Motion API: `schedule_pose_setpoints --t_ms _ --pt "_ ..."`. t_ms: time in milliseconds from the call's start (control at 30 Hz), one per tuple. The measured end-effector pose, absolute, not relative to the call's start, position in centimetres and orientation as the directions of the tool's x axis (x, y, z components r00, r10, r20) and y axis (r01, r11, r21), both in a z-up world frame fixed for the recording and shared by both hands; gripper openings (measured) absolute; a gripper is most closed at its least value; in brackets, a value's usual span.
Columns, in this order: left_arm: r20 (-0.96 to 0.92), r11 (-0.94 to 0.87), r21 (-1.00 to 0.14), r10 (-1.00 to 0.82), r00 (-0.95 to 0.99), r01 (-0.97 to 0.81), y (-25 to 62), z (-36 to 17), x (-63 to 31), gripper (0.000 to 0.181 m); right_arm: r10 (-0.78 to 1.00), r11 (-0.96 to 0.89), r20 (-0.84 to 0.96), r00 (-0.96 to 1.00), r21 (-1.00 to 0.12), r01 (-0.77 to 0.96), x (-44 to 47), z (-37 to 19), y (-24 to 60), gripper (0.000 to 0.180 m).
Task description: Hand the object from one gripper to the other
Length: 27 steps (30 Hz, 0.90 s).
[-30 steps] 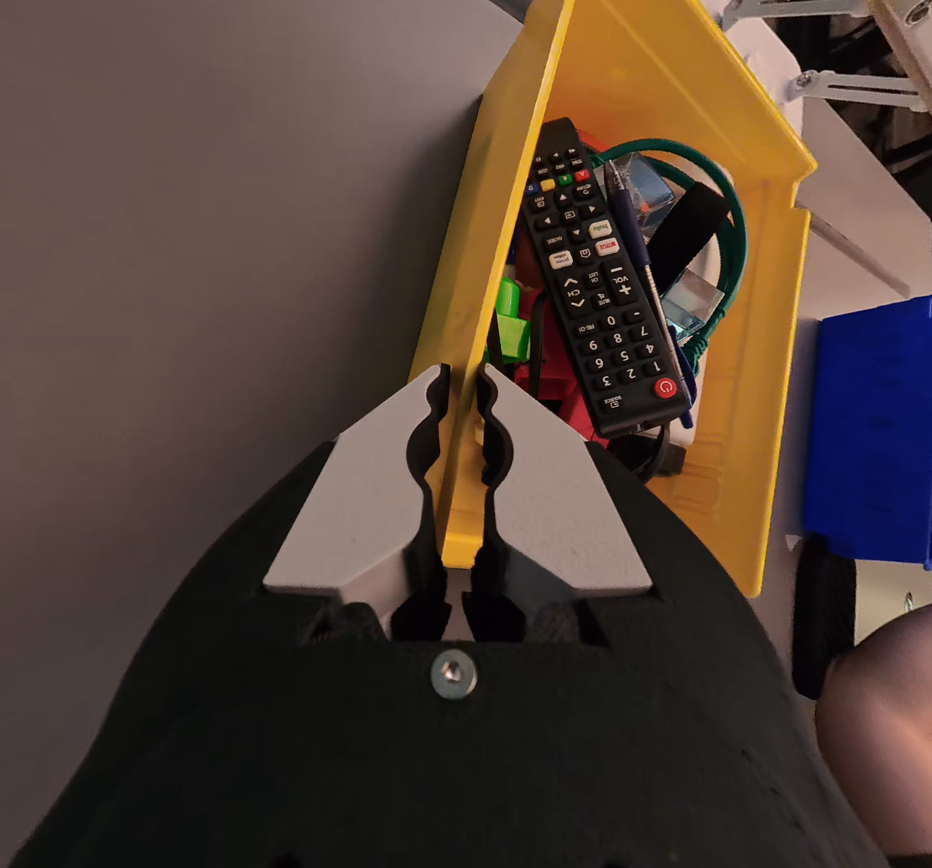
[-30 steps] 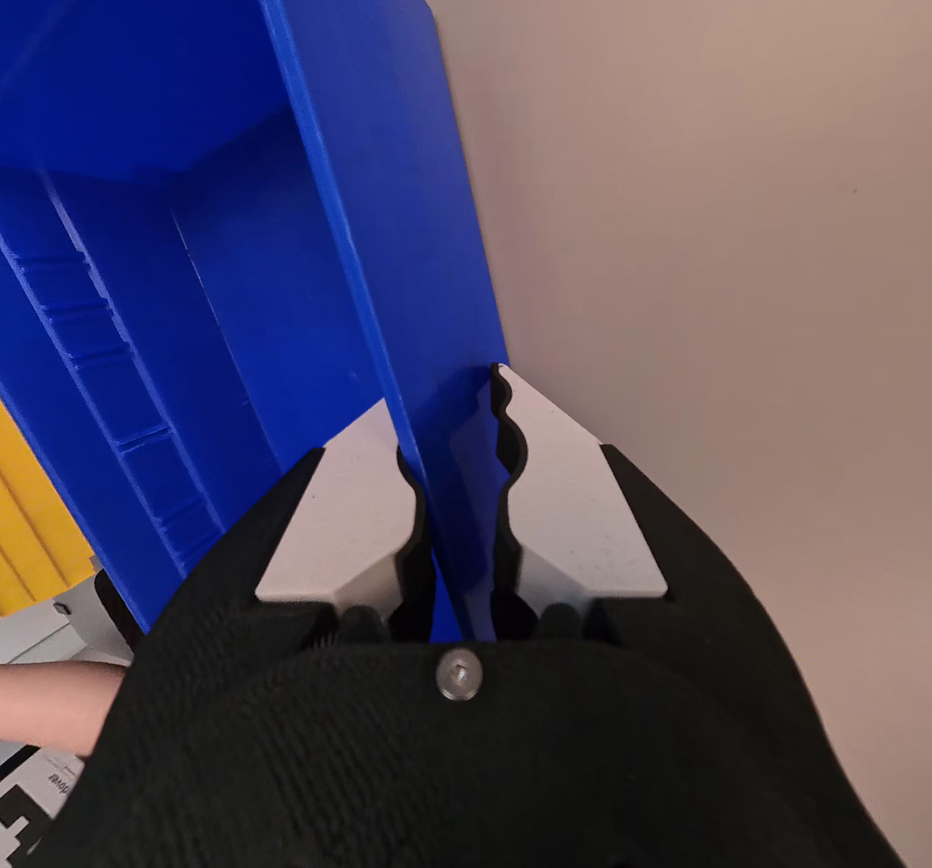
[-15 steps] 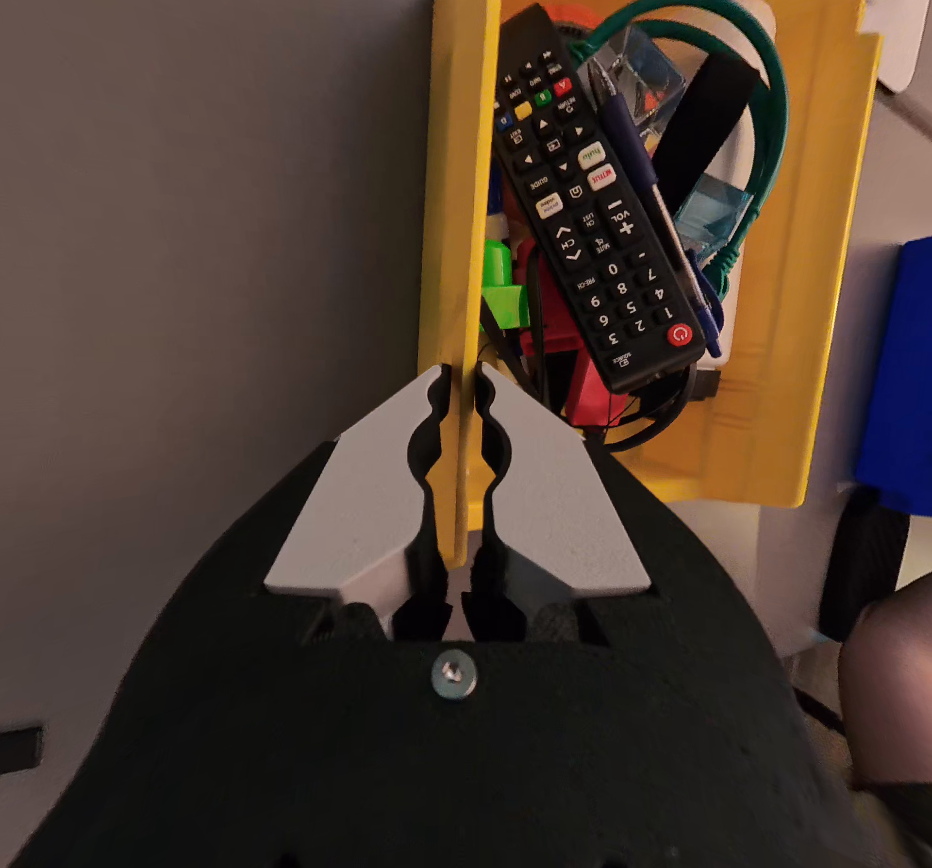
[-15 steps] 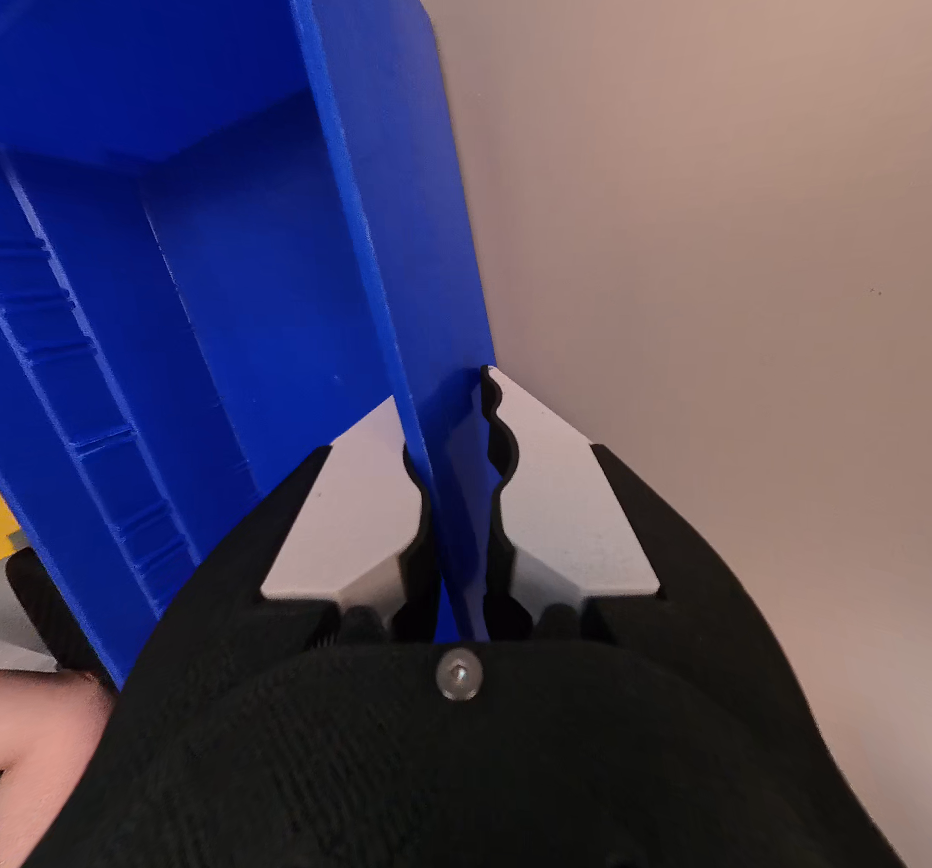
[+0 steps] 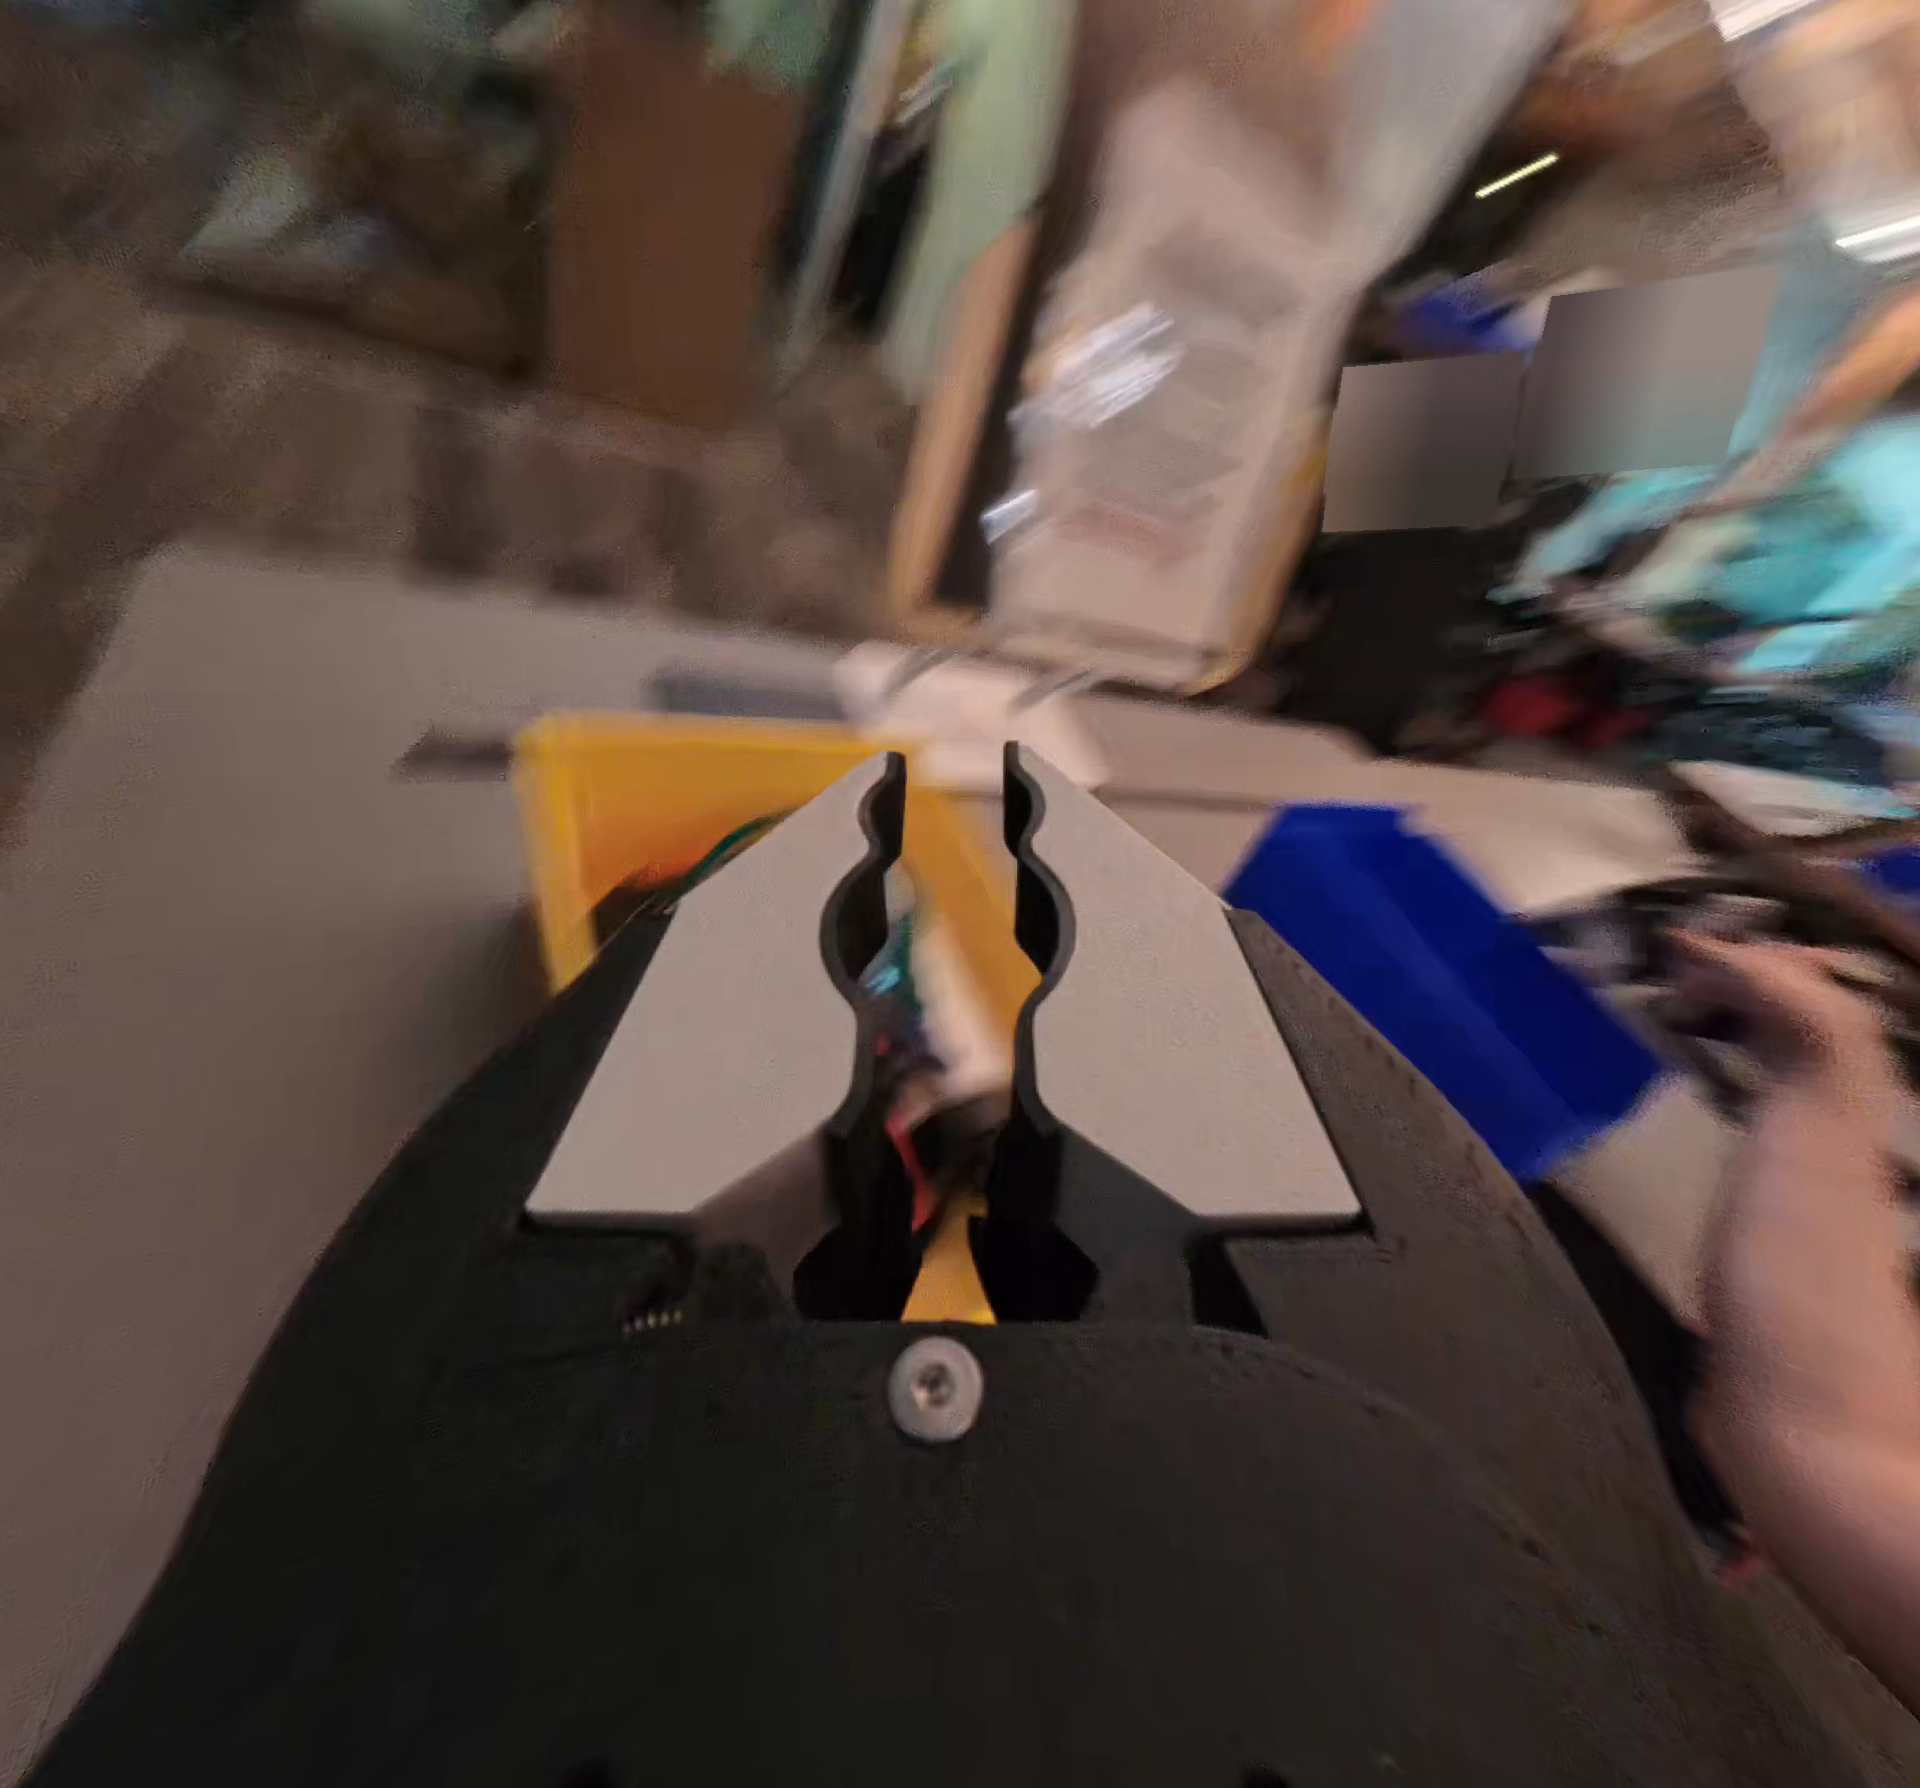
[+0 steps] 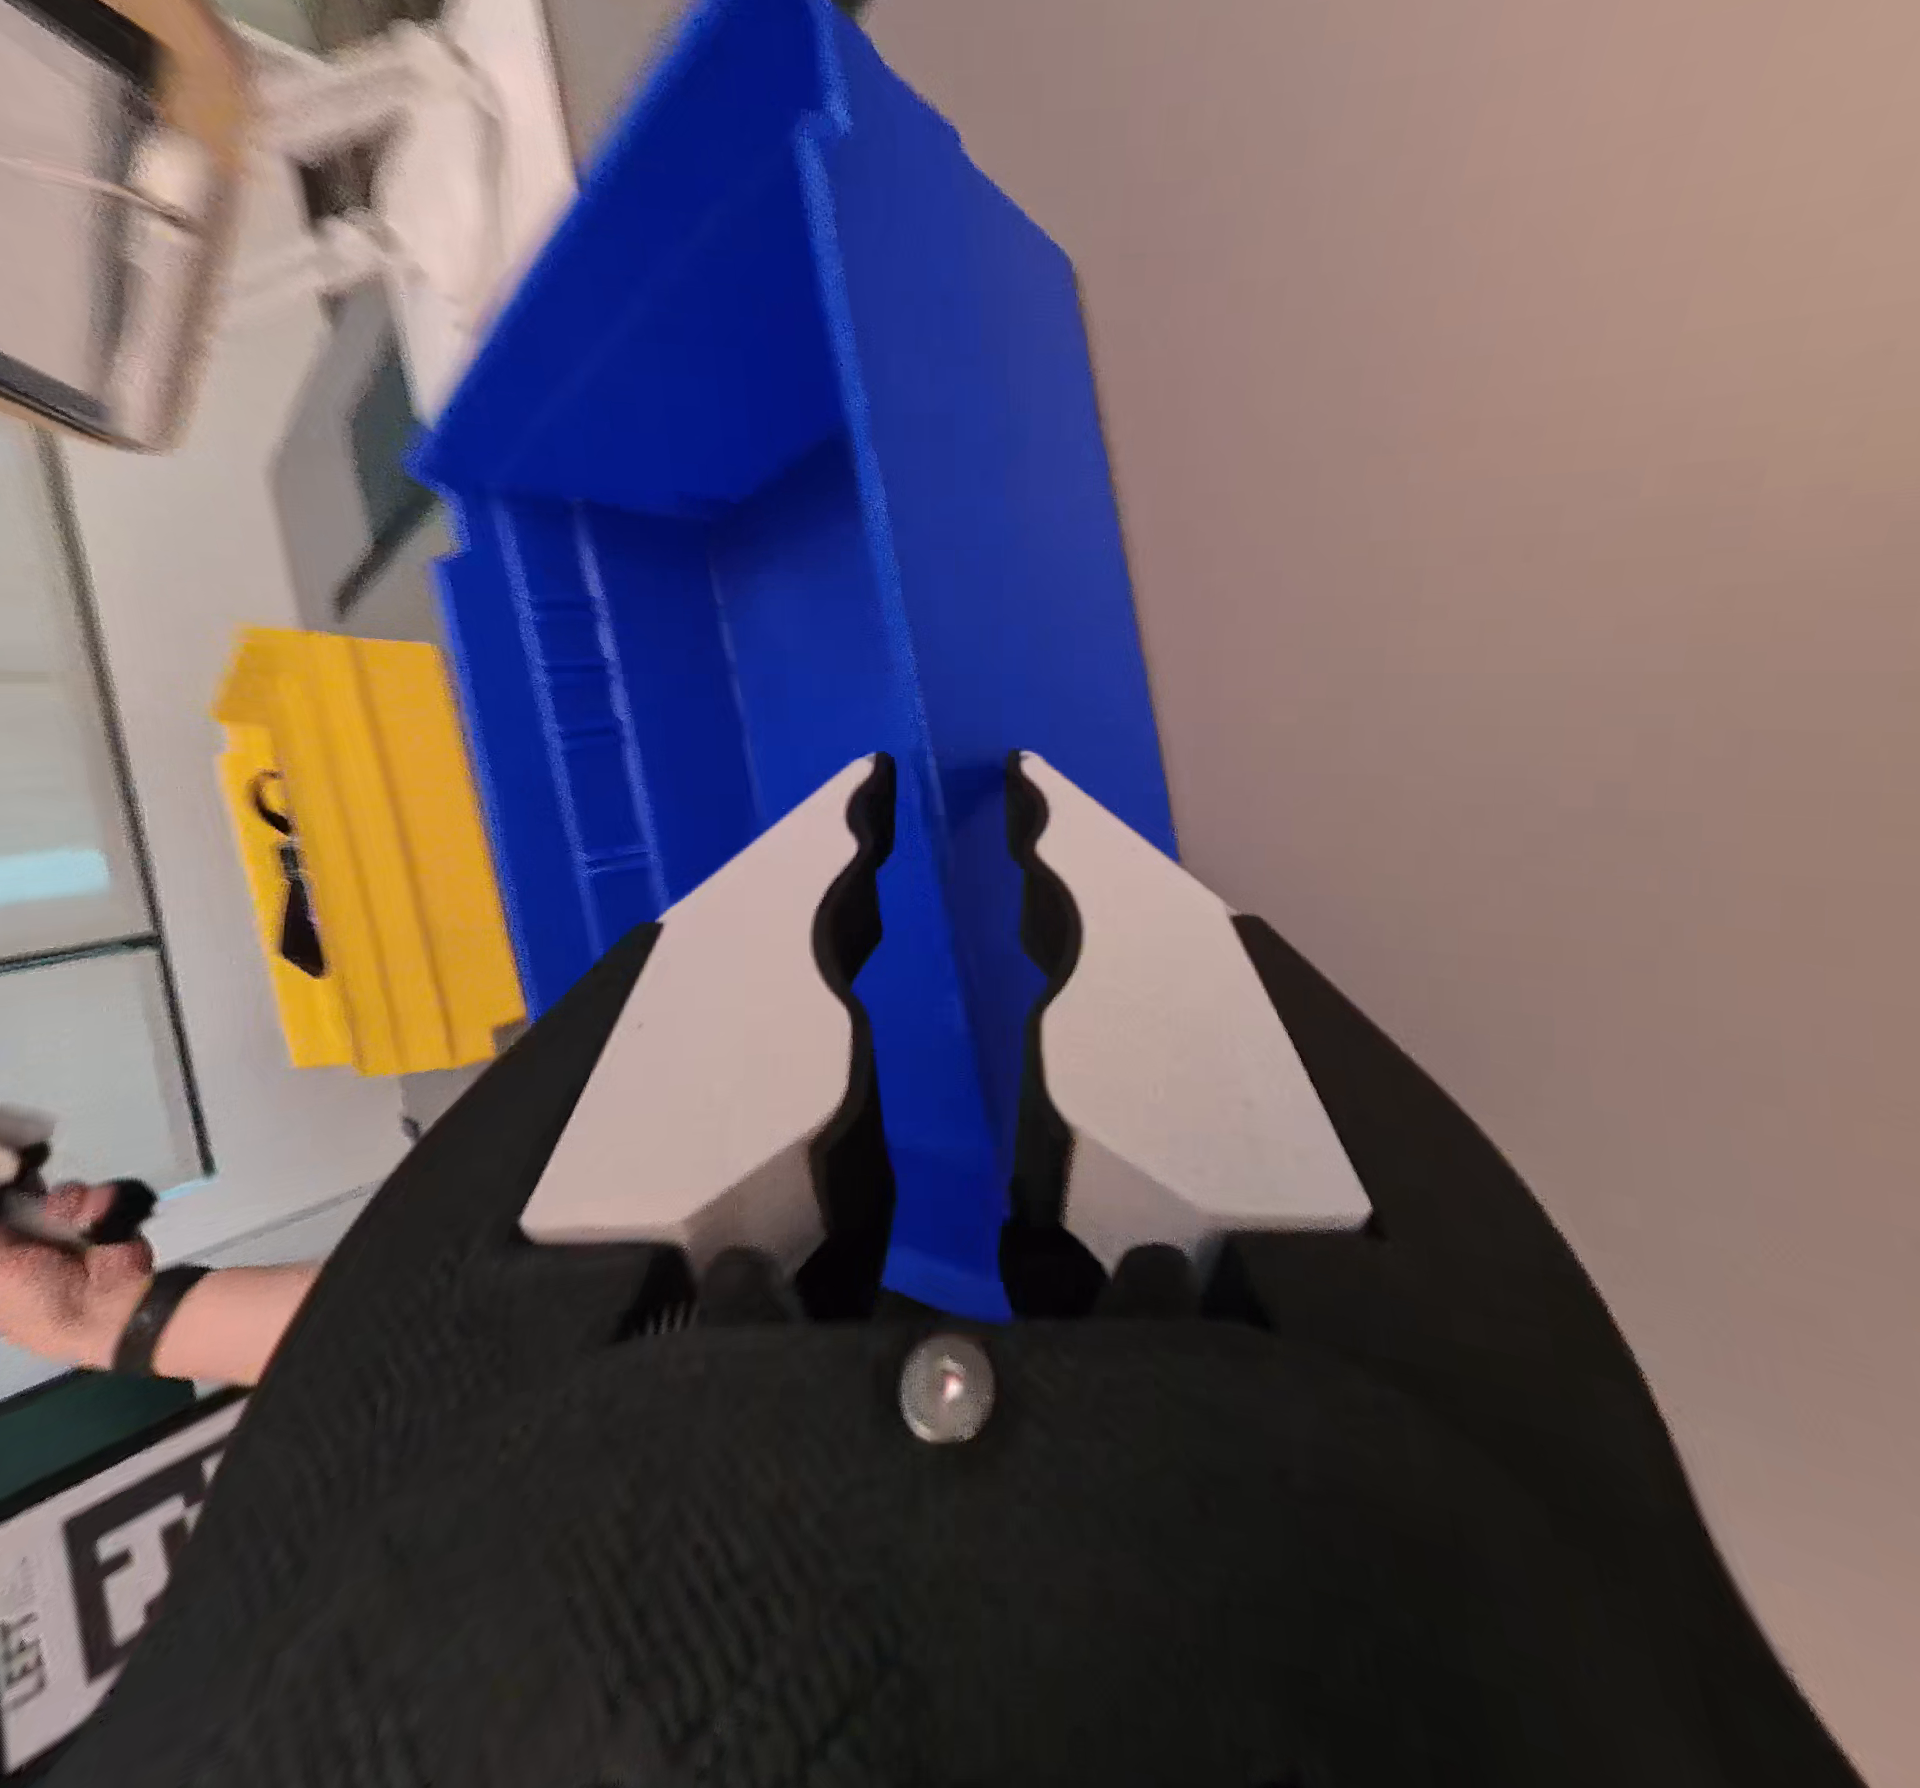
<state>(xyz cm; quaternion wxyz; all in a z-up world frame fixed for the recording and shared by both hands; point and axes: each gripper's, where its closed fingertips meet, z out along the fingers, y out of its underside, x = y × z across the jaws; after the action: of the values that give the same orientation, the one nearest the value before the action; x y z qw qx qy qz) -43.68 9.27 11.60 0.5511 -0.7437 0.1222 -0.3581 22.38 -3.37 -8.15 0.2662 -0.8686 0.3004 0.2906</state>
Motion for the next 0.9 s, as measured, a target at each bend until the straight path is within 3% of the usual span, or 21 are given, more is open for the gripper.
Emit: schedule_pose_setpoints --t_ms 100,200,367,467,567,733,833,900 --pt "0.280 -0.146 -0.922 -0.891 0.357 0.357 2.1 18.6 -38.6 0.013 -0.256 -0.567 -0.728 0.636 -0.420 -0.709 23.0 -3.3 -3.0 0.018" --pt "0.142 -0.131 -0.911 -0.990 0.000 0.390 -4.2 21.1 -35.4 0.007 0.023 -0.413 -0.721 0.693 -0.638 -0.650 21.9 4.3 -3.0 0.018" --pt "-0.018 -0.050 -0.965 -0.967 -0.253 0.258 -9.2 20.0 -31.9 0.007 0.292 -0.061 -0.342 0.893 -0.939 -0.339 18.1 14.0 -5.2 0.026" --pt "-0.074 -0.003 -0.975 -0.937 -0.341 0.220 -11.2 19.3 -30.8 0.004 0.381 0.238 -0.100 0.919 -0.950 -0.202 14.5 18.6 -6.9 0.042" --pt "-0.113 0.027 -0.979 -0.896 -0.429 0.201 -13.0 18.8 -30.6 0.000 0.432 0.534 0.132 0.892 -0.835 -0.135 10.2 21.9 -9.6 0.052" --pt "-0.100 0.077 -0.993 -0.944 -0.314 0.084 -11.2 16.8 -29.1 0.000 0.726 0.419 0.054 0.685 -0.825 -0.380 4.7 23.7 -10.7 0.049" --pt "-0.089 0.072 -0.995 -0.949 -0.302 0.067 -11.0 16.5 -29.2 0.000 0.685 0.419 0.075 0.724 -0.854 -0.308 3.6 23.4 -9.6 0.034" --pt "-0.092 0.076 -0.995 -0.954 -0.285 0.066 -10.6 16.5 -29.2 0.000 0.630 0.442 0.119 0.767 -0.867 -0.228 3.1 23.0 -9.0 0.035"
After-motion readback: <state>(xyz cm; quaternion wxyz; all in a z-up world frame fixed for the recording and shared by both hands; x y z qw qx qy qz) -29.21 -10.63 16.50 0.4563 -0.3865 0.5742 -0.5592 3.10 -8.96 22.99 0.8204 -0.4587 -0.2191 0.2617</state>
